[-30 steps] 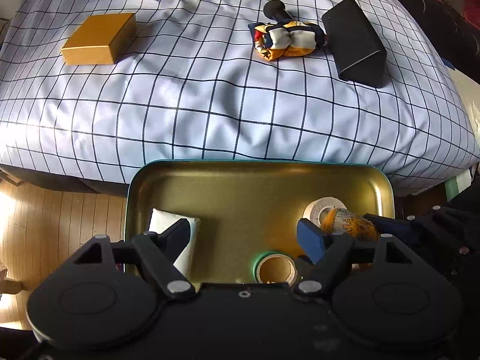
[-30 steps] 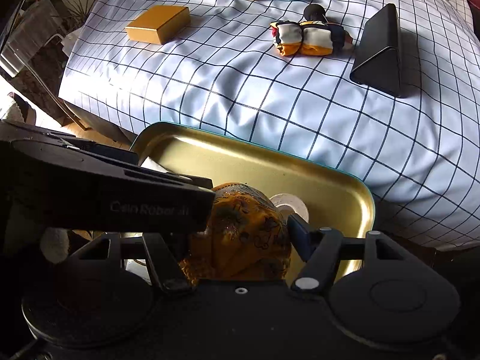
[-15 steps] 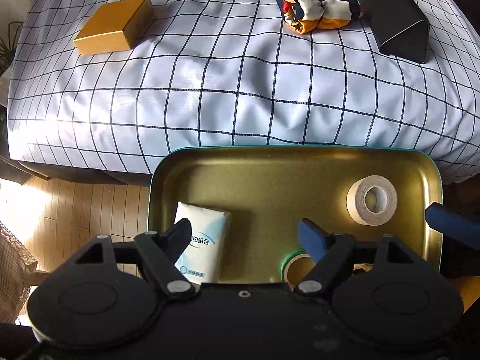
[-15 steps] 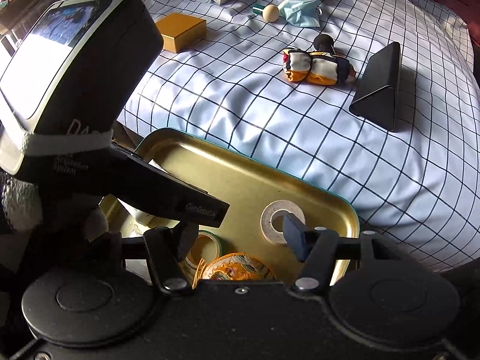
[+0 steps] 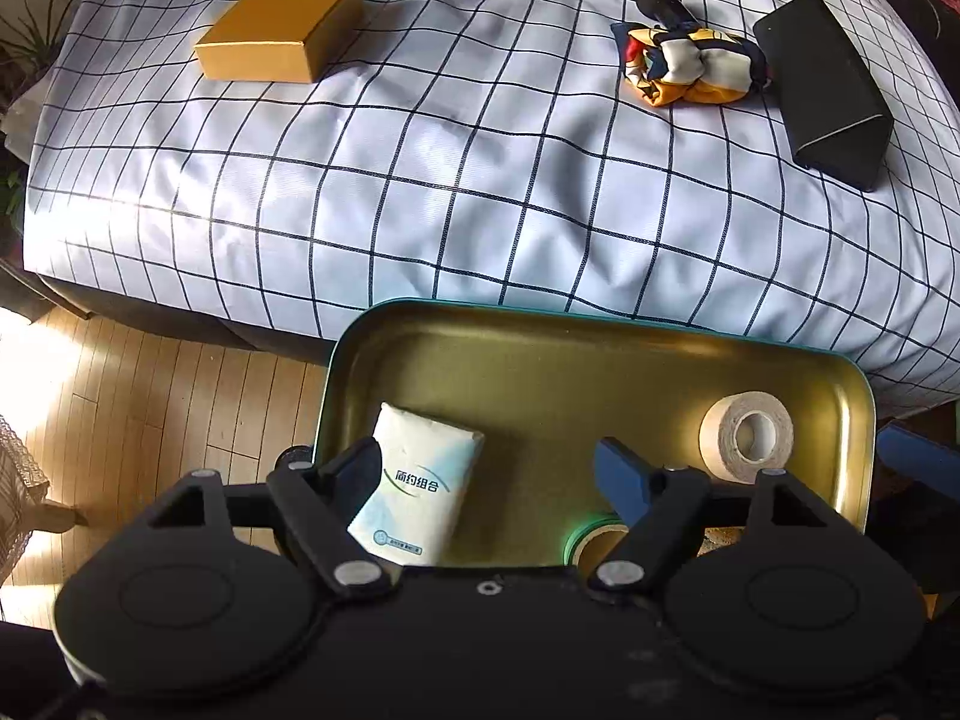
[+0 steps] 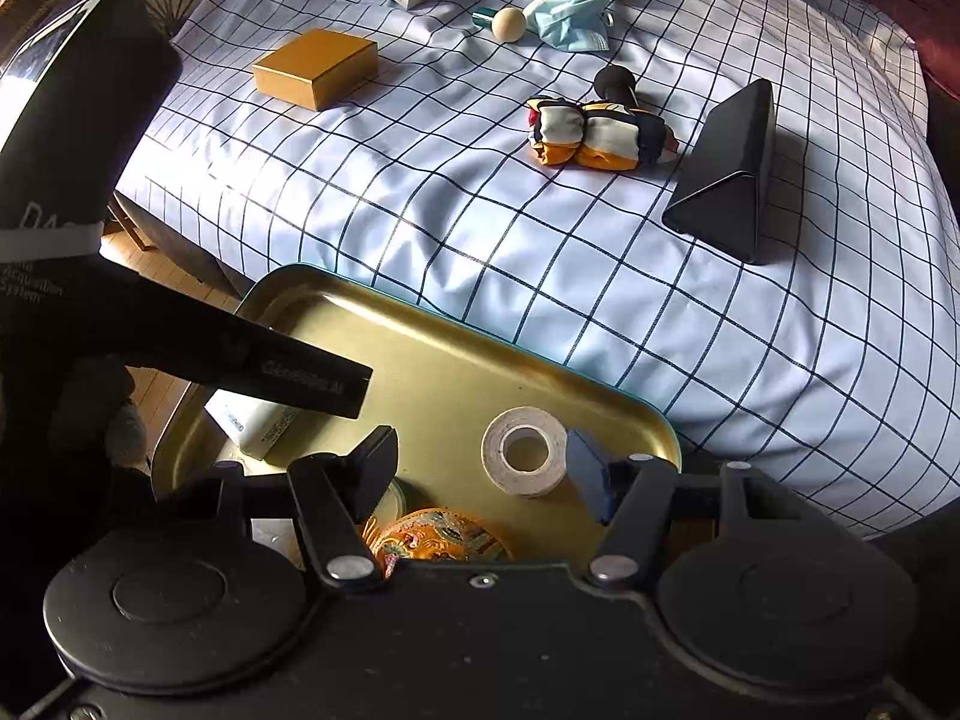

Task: Organize soft objects
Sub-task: 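Withdraw both tools from the tray back toward the pile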

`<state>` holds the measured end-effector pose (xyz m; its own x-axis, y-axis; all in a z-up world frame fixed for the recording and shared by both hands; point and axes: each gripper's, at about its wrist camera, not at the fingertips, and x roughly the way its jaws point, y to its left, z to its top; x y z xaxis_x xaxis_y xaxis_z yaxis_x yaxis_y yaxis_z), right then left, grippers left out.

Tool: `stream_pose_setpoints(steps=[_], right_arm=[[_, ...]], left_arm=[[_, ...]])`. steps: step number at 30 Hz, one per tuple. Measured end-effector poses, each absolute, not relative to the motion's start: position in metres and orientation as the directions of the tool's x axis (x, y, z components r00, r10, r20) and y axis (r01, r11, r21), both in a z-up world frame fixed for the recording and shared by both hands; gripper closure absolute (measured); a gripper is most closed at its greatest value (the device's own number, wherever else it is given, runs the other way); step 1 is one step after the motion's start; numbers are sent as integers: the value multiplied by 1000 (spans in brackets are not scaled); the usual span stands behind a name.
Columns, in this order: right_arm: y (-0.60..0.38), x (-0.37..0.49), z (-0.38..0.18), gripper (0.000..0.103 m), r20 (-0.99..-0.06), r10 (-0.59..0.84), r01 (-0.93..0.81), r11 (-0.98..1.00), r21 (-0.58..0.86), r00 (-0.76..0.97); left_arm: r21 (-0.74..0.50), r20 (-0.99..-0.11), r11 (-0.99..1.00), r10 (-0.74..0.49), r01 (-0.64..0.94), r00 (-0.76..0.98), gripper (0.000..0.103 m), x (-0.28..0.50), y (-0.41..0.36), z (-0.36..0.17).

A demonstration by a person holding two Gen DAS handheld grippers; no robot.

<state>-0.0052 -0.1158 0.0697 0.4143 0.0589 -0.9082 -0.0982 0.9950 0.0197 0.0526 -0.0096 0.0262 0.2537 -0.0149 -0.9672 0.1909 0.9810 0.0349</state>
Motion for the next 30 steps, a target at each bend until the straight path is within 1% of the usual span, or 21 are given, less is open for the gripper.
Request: stream_pose_setpoints(steps=[8, 15, 20, 26, 30], right_arm=[[-128, 15, 78, 44, -905, 55, -69, 997, 29, 422], [-144, 46, 97, 44, -858, 64, -21, 998, 62, 510], [-155, 78, 109, 44, -825, 78, 4, 995, 97, 560], [-166, 118, 122, 44, -792, 81, 27, 992, 122, 605], [-171, 143, 130, 44, -762, 31, 59, 994, 91, 647]], left_arm=[[40, -964, 987, -3, 157, 264, 24, 59, -2, 28], [57, -958, 991, 20, 121, 287, 22, 71, 2, 31], [67, -955, 989, 25, 135, 296, 22, 78, -2, 36], [88, -936, 981, 21, 175, 351, 22, 93, -10, 61], [116, -915, 978, 37, 173, 402, 22, 120, -10, 79]])
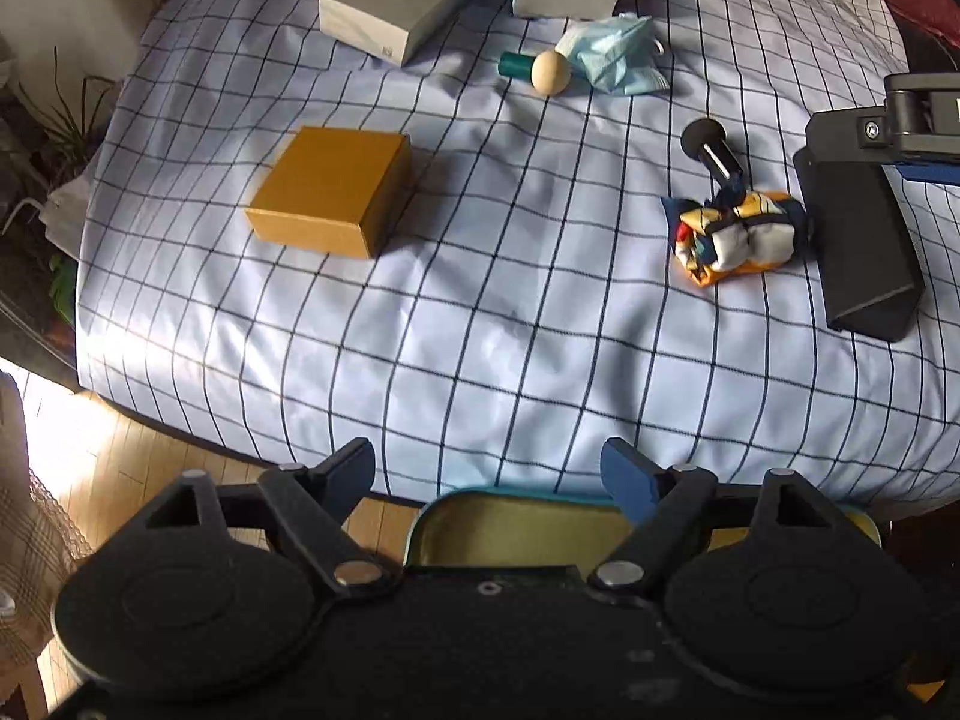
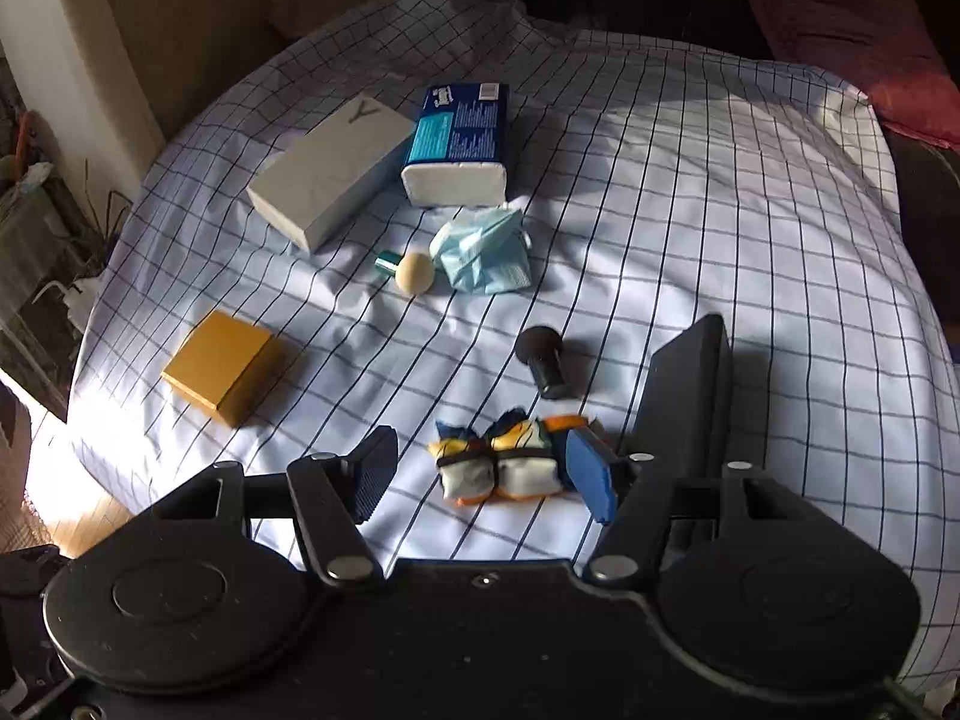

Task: Organize soft objects
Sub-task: 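Withdraw both tools from the tray back toward the pile, then grasp the black-handled item by its handle with the right tool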

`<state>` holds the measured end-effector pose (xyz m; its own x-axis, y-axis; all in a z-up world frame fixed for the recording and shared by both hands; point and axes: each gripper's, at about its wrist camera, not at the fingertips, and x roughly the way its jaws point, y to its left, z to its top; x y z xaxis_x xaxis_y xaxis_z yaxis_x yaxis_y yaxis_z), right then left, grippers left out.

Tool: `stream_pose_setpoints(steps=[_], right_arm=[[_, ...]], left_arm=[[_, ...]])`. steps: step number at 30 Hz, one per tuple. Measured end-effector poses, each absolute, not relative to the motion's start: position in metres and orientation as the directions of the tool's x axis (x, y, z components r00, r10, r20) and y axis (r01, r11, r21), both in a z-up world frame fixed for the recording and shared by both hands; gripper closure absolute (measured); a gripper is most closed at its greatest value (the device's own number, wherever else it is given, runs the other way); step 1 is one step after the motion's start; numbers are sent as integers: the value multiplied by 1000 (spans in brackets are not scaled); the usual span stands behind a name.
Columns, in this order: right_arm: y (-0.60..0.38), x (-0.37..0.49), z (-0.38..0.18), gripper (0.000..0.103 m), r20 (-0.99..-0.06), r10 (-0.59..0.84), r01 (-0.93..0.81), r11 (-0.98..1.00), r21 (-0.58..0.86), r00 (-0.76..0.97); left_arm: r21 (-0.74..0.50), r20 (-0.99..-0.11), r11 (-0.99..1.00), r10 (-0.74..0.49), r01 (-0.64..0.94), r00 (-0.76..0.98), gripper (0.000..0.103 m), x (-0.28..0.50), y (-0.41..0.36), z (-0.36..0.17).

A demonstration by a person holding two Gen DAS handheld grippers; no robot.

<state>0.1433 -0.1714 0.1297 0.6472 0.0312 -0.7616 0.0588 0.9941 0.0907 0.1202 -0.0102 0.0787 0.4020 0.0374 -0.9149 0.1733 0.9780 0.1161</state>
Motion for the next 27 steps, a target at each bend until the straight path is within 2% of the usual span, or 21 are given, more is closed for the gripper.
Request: stream_pose_setpoints(steps=[3, 6, 7, 11, 15, 19, 27], right_arm=[[-178, 165, 133, 44, -720, -12, 92, 993, 72, 694], [-183, 191, 132, 37, -705, -40, 101, 994, 45, 708], [-183, 201, 129, 35, -722, -28, 82, 996, 40, 692], [-183, 234, 109, 37, -798, -33, 71, 997, 13, 602], [-181, 259, 81, 38, -850, -46, 64, 998, -15, 524], [-182, 276, 56, 44, -870, -58, 80, 997, -21, 490], [-184, 290, 31, 44, -895, -42, 104, 995, 5, 443]], left_arm=[[123, -900, 979, 42, 159, 435, 21, 141, -7, 90], [118, -887, 983, 42, 138, 460, 20, 161, -2, 100], [123, -883, 983, 47, 134, 468, 20, 166, -1, 104], [137, -867, 982, 54, 131, 495, 18, 181, 0, 111], [97, -883, 986, 23, 135, 470, 17, 187, 3, 105], [62, -902, 987, -7, 145, 433, 17, 186, 1, 97], [38, -902, 985, -38, 166, 431, 17, 185, -3, 94]])
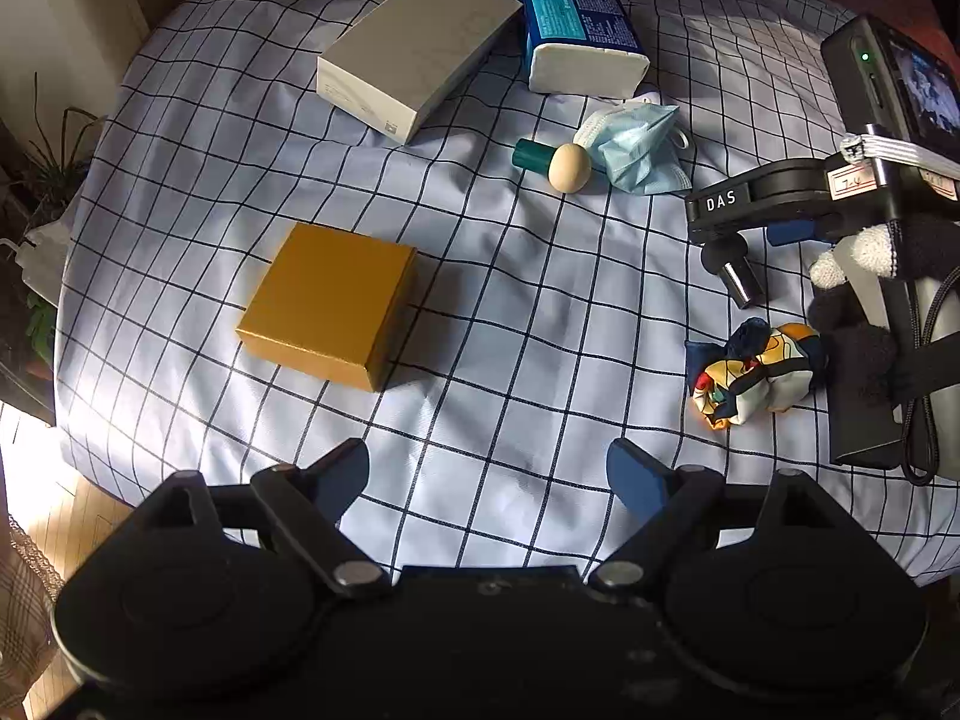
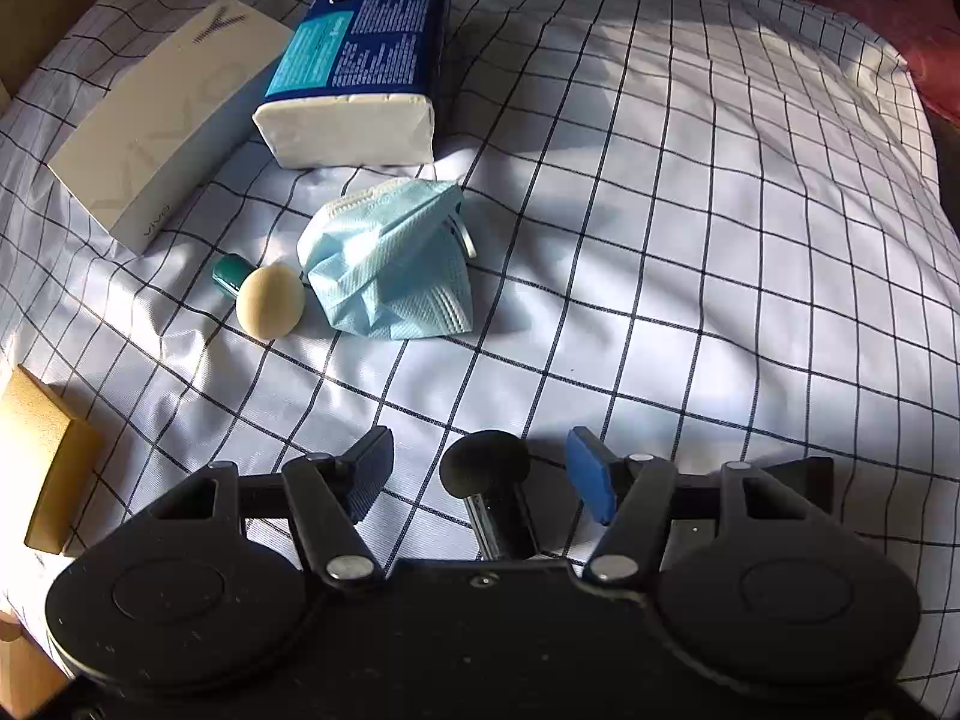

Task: Organize soft objects
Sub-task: 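Grasp the black-handled item by its handle with the right tool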

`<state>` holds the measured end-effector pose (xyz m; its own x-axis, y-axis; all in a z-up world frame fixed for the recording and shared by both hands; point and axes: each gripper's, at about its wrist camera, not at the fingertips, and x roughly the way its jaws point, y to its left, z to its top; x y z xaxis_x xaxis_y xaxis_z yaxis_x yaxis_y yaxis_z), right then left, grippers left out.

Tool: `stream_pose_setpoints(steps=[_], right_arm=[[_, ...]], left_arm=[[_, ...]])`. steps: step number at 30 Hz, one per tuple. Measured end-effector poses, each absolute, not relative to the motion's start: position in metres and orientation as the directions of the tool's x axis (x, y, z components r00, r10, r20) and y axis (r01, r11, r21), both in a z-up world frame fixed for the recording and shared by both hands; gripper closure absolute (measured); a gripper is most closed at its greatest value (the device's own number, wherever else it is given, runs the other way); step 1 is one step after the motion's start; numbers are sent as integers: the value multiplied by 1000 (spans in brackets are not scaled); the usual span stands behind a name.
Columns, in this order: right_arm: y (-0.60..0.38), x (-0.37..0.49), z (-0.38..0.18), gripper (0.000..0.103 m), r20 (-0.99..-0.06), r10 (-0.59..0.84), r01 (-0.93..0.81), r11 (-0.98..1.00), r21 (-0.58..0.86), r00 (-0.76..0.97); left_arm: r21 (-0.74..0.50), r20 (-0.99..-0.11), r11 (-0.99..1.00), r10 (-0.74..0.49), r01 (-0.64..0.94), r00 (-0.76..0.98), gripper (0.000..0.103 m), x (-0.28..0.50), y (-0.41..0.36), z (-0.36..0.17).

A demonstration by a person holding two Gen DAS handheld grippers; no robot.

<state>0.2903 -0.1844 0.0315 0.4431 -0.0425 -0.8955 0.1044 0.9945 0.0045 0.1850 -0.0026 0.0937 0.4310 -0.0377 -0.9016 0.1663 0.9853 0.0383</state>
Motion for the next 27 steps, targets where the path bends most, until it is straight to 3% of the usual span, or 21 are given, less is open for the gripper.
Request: stream_pose_setpoints(steps=[5, 8, 27], right_arm=[[-180, 296, 18, 61, -910, -78, 69, 996, -55, 408], [-184, 299, 12, 67, -924, -25, 66, 998, 0, 381], [-186, 254, 90, 68, -877, 102, 100, 981, 168, 470]], left_arm=[[13, -891, 983, -71, 182, 449, 17, 183, -4, 98], [15, -889, 982, -73, 188, 452, 16, 182, -5, 98], [-5, -917, 995, -44, 98, 397, 16, 196, 3, 76]])
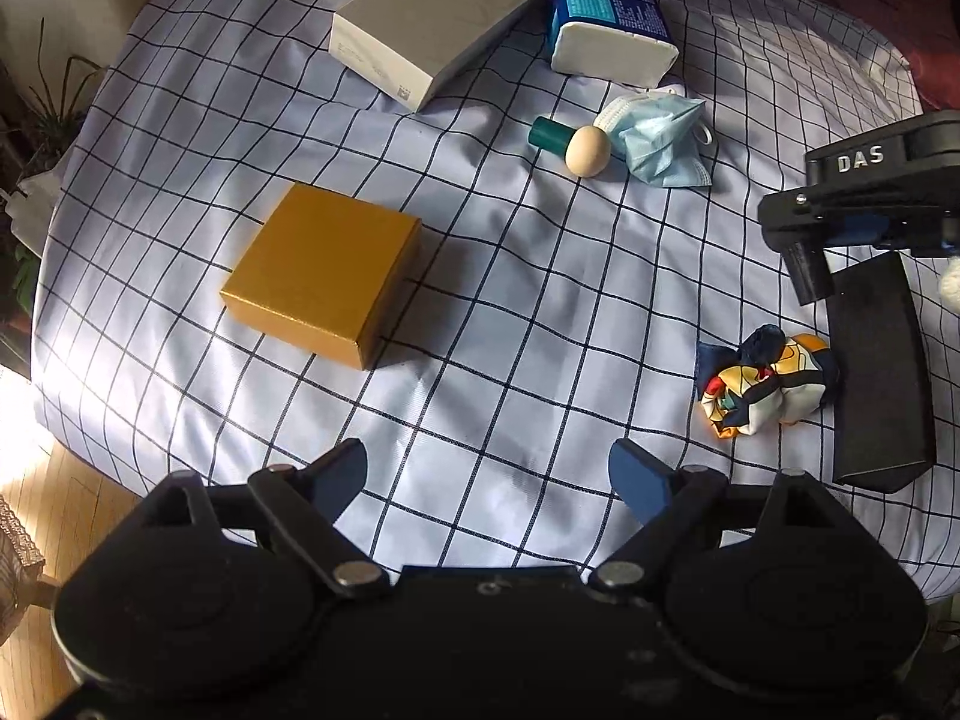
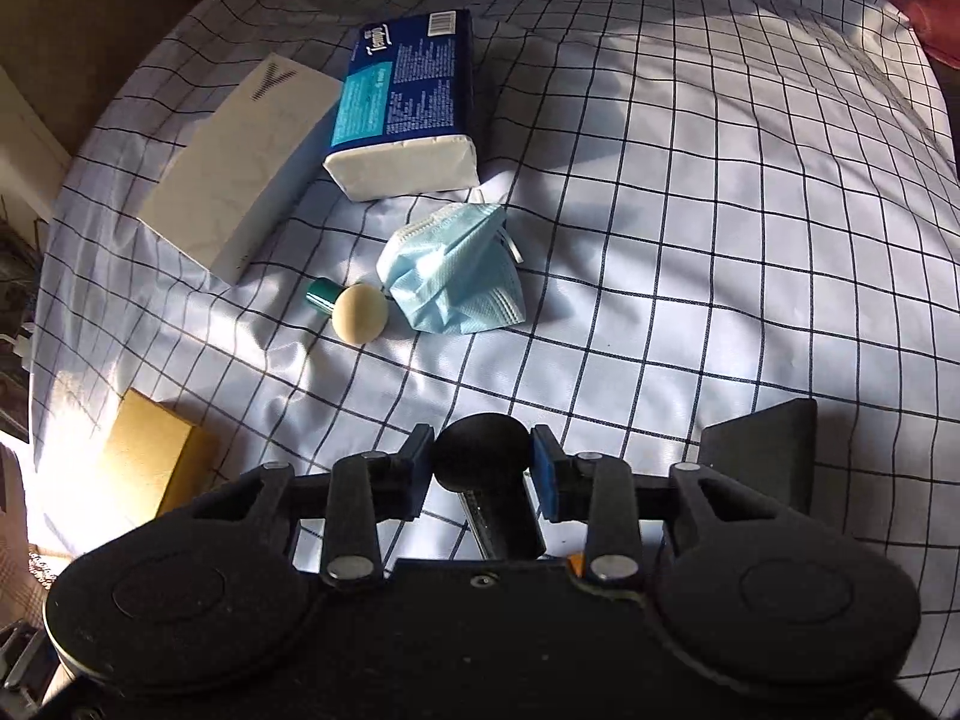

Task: Organize soft objects
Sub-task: 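Grasp the black-handled item by its handle with the right tool, then grasp the colourful patterned scarf with the left tool while the right tool holds the black item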

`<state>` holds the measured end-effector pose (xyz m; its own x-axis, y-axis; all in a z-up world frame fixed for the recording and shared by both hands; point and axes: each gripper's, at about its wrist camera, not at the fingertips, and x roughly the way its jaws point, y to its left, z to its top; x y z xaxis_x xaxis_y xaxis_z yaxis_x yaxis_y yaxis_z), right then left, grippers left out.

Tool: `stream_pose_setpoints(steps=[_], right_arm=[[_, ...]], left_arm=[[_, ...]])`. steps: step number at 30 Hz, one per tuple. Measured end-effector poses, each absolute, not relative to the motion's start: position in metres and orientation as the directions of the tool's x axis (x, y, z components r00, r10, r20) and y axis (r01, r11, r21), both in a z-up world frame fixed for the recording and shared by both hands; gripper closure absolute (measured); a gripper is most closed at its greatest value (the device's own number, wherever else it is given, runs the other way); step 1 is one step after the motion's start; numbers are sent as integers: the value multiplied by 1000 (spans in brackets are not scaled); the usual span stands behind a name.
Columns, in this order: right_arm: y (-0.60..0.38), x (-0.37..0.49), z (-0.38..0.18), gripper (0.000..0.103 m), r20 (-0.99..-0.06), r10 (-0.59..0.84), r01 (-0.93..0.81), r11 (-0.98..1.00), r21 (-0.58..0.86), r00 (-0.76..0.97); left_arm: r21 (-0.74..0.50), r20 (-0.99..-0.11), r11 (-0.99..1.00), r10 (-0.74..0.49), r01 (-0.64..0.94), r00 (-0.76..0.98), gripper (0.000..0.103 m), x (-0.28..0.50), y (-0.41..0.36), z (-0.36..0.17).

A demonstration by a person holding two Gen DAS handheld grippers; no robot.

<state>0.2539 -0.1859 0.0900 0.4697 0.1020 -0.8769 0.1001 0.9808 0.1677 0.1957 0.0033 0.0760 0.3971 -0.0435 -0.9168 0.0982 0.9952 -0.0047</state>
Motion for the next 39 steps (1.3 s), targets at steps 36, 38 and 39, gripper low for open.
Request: stream_pose_setpoints(steps=[36, 38, 39], right_arm=[[-255, 229, 134, 68, -804, 187, 173, 925, 337, 565], [-257, 230, 134, 68, -803, 189, 179, 922, 342, 565], [-258, 230, 134, 68, -803, 190, 182, 921, 345, 565]], left_arm=[[145, -892, 840, -118, 522, 437, 14, 231, -161, 26], [120, -901, 852, -122, 509, 417, 14, 240, -164, 22], [112, -903, 857, -123, 503, 411, 14, 242, -165, 21]])
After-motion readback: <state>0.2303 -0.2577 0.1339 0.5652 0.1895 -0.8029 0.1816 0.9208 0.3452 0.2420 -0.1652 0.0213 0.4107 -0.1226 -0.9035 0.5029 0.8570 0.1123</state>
